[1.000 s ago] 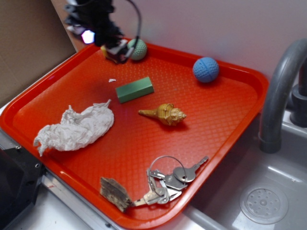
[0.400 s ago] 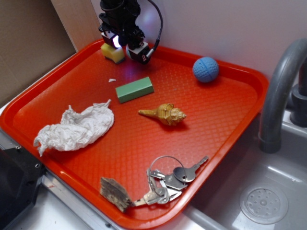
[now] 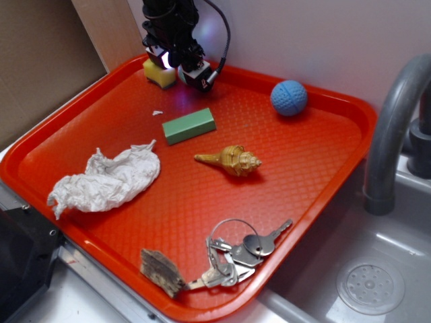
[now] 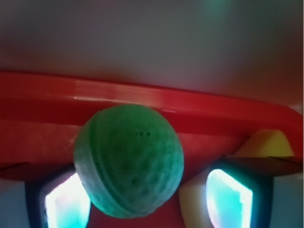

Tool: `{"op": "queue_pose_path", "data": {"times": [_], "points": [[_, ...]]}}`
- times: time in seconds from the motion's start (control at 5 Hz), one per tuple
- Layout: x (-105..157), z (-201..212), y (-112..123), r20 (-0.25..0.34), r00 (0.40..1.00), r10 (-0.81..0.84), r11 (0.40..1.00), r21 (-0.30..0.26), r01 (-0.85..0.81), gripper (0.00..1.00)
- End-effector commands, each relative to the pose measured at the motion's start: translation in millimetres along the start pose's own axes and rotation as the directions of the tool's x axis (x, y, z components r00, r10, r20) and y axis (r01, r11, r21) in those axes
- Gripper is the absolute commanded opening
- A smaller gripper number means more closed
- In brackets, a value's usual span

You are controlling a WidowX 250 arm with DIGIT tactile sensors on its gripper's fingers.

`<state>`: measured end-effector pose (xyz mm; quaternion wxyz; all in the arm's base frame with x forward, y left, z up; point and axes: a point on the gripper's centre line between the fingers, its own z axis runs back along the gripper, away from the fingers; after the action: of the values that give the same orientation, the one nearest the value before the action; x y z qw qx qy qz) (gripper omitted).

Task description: Grab the green ball.

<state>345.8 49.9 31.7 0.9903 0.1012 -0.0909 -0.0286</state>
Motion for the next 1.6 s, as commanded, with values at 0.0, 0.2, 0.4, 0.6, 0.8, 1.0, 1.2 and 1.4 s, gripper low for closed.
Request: {"op": "queue_pose_path", "data": {"times": [0.0,0.2,0.4,0.6,0.8,1.0,1.2,1.4], "points": [[2,9,-14,0.027,0.999,-0.016,1.000,-0.012,0.017,0.00],[3,3,-12,0.027,1.000,-0.016,1.000,-0.005,0.016,0.00],[2,4,-11,0.028,1.000,-0.009,1.000,-0.002,0.009,0.00],[0,12,-5,0.018,1.000,0.016,1.000,-0.012,-0.015,0.00],[-5,32,2,0.027,0.998,0.050,0.998,-0.048,-0.049,0.00],[-12,52,9,0.042,0.996,0.080,0.995,-0.055,-0.078,0.00],[-30,87,19,0.029,0.993,0.113,0.987,-0.120,-0.109,0.00],[-48,141,25,-0.040,0.977,0.208,0.965,-0.156,-0.211,0.00]]}}
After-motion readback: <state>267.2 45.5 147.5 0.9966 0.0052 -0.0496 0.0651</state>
